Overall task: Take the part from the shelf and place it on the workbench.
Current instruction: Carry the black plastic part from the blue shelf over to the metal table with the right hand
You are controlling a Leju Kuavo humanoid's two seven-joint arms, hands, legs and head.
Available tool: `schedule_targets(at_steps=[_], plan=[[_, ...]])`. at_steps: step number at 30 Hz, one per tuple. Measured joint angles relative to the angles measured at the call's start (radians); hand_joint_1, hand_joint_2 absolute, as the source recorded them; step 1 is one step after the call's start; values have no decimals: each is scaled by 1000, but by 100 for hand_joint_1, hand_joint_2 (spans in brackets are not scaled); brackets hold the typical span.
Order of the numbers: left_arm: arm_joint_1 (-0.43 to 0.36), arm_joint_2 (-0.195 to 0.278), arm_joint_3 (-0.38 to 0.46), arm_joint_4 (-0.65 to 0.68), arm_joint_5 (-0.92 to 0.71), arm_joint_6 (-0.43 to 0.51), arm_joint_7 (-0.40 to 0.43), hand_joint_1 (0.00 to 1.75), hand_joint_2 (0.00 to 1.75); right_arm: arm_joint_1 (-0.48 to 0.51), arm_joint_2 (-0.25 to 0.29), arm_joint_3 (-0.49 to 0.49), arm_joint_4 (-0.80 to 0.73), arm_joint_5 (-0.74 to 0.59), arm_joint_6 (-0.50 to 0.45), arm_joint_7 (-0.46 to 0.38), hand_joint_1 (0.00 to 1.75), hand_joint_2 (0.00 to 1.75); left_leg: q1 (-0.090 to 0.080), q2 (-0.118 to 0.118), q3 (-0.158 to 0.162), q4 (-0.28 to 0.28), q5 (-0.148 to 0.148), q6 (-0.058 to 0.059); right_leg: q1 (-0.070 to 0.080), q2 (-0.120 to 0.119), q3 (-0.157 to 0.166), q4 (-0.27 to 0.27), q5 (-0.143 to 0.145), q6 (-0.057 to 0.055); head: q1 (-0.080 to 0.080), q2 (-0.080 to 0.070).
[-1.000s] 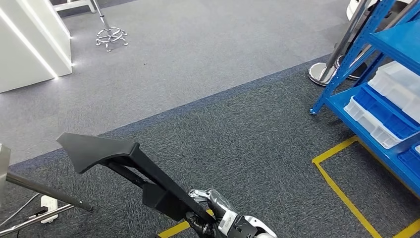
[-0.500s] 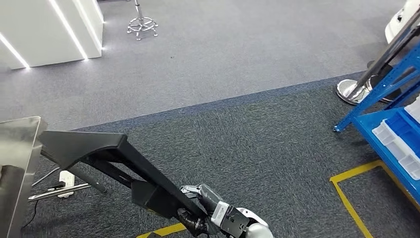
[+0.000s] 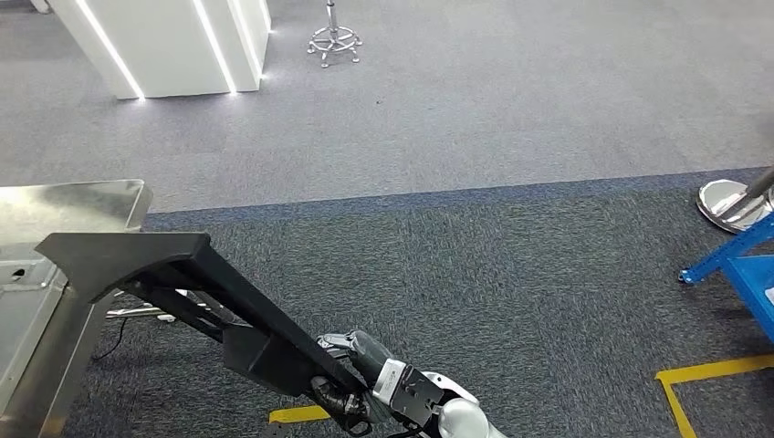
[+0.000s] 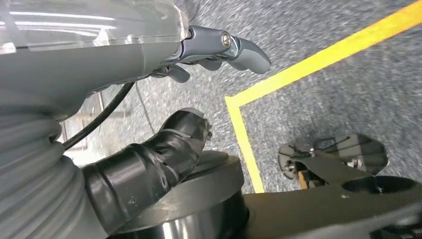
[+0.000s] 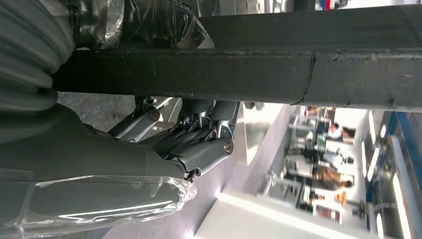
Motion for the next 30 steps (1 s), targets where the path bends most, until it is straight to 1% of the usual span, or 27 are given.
schedule_targets(at_steps=[1, 2, 3, 4, 5, 7, 8, 9, 10, 11, 12, 13, 14, 15, 16, 17, 18, 19, 20, 22, 23, 24, 26, 27, 28, 29, 30], plan=[[0, 0, 2, 0, 2, 2, 0, 0, 175, -1, 1, 1, 2, 0, 0, 0, 171, 175, 2, 13, 35, -65, 34, -1, -1, -11, 3, 1, -4, 4, 0, 0], [0, -1, 4, 0, 3, 4, 0, 0, 175, -3, 3, 1, 4, 0, 0, 0, 171, 175, -1, 32, 72, -132, 58, -1, 1, -20, 6, 3, -7, 9, 0, 0], [0, -2, 5, 0, 4, 6, 0, 0, 175, -6, 4, 1, 5, 0, 0, 0, 171, 175, -2, 46, 99, -186, 74, 4, 3, -29, 7, 5, -11, 14, 0, 0], [0, -3, 6, 0, 4, 6, 0, 0, 175, -8, 5, 1, 6, -1, 0, 0, 171, 175, -5, 56, 114, -217, 79, 9, 7, -36, 8, 7, -14, 19, 0, 0], [1, -4, 7, 0, 4, 6, 0, 0, 175, -10, 6, 2, 8, -1, 0, 0, 171, 175, -8, 56, 115, -226, 76, 17, 10, -43, 9, 7, -15, 24, 1, 0], [3, -6, 10, 0, 4, 5, -2, 0, 175, -13, 8, 2, 10, -1, 0, 0, 171, 175, -7, 37, 114, -230, 78, 32, 10, -55, 13, 5, -19, 34, 1, 0], [4, -7, 11, 0, 3, 4, -3, 0, 175, -14, 8, 2, 10, -1, 0, 0, 171, 175, -6, 28, 116, -233, 80, 39, 7, -45, 11, 15, -28, 40, 1, 0], [3, -7, 12, 0, 2, 3, -4, 0, 175, -15, 9, 2, 11, -1, 0, 0, 171, 175, -5, 19, 118, -237, 82, 46, 5, -26, 1, 41, -47, 44, 1, 0], [2, -8, 12, 0, 2, 1, -6, 0, 175, -16, 9, 2, 11, -2, 0, -1, 171, 175, -3, 11, 120, -239, 83, 51, 3, -1, -20, 90, -75, 46, 2, 0], [2, -8, 13, 0, 1, -2, -8, 0, 175, -16, 8, 2, 12, -2, 0, -1, 171, 175, -4, 3, 120, -239, 83, 55, 2, 23, -52, 156, -108, 46, 3, 0], [1, -8, 13, 0, 1, -3, -9, 0, 175, -15, 7, 2, 13, -2, 0, -1, 171, 175, -6, -7, 119, -239, 83, 57, 3, 36, -87, 224, -135, 46, 3, 0], [2, -8, 13, 0, 1, -5, -10, 0, 175, -13, 6, 2, 15, -2, 0, 0, 171, 175, -7, -18, 119, -238, 82, 59, 4, 43, -116, 275, -147, 45, 3, 0], [3, -8, 13, 0, 1, -7, -11, 0, 175, -12, 5, 2, 18, -2, 0, 0, 171, 175, -9, -31, 120, -237, 82, 59, 5, 46, -129, 291, -138, 42, 3, 0], [3, -8, 13, 0, 1, -7, -11, 0, 175, -11, 4, 2, 19, -2, 0, 0, 171, 175, -10, -45, 121, -236, 82, 59, 6, 50, -124, 267, -108, 38, 3, 0], [2, -9, 13, 0, 0, -8, -12, 0, 175, -11, 4, 2, 20, -2, 0, 0, 171, 175, -10, -59, 122, -234, 81, 58, 6, 58, -102, 208, -66, 33, 3, 0], [2, -10, 13, 0, -1, -9, -12, 0, 175, -11, 4, 2, 20, -2, 0, 0, 171, 175, -10, -70, 122, -233, 81, 57, 6, 80, -74, 139, -29, 27, 3, 0], [1, -11, 14, 0, -2, -9, -12, 0, 175, -12, 4, 2, 20, -2, 0, 0, 171, 175, -11, -82, 121, -231, 80, 54, 6, 102, -50, 77, -4, 23, 3, 0], [1, -12, 14, 0, -3, -10, -13, 0, 175, -12, 4, 2, 21, -2, 0, 0, 171, 175, -9, -91, 117, -230, 81, 50, 7, 119, -34, 37, 8, 20, 3, 0], [2, -13, 14, 0, -4, -11, -13, 0, 175, -12, 3, 2, 21, -2, 0, 0, 171, 175, -7, -101, 113, -230, 82, 44, 8, 129, -28, 21, 8, 19, 3, 0], [4, -13, 14, 0, -6, -12, -13, 0, 175, -13, 4, 2, 20, -2, 0, 0, 171, 175, -4, -116, 108, -232, 84, 31, 8, 114, -22, 13, 10, 15, 3, 0], [5, -12, 14, 0, -6, -12, -13, 0, 175, -13, 5, 2, 20, -2, 0, 0, 171, 175, -5, -105, 106, -227, 81, 26, 6, 103, -17, 6, 12, 11, 2, 0], [5, -12, 14, 0, -6, -11, -13, 0, 175, -14, 6, 2, 20, -2, 0, 0, 171, 175, -6, -84, 97, -207, 69, 22, 3, 91, -11, 0, 13, 7, 0, 0], [3, -11, 14, 0, -6, -11, -13, 0, 175, -15, 7, 2, 20, -2, 0, -1, 171, 175, -8, -28, 52, -110, 18, 14, 3, 63, -1, -6, 12, -1, -3, 0], [1, -11, 15, 0, -6, -11, -13, 0, 175, -15, 7, 2, 21, -2, 0, -1, 171, 175, -6, -14, 19, -45, -10, 10, 5, 47, 0, -5, 10, -4, -5, 0], [-2, -11, 15, 0, -6, -12, -12, 0, 175, -14, 7, 2, 21, -2, 0, -1, 171, 175, -5, -7, -8, 8, -28, 7, 6, 32, 0, -3, 7, -5, -5, 0], [-3, -11, 15, 0, -6, -12, -11, 0, 175, -13, 7, 2, 22, -2, 0, -1, 171, 175, -3, -3, -20, 32, -28, 4, 7, 18, 0, -2, 5, -5, -5, 0], [-3, -10, 15, 0, -7, -12, -11, 0, 175, -13, 7, 2, 23, -2, 0, -1, 171, 175, -2, 1, -10, 15, -10, 3, 7, 5, 2, 0, 2, -4, -5, 0]])
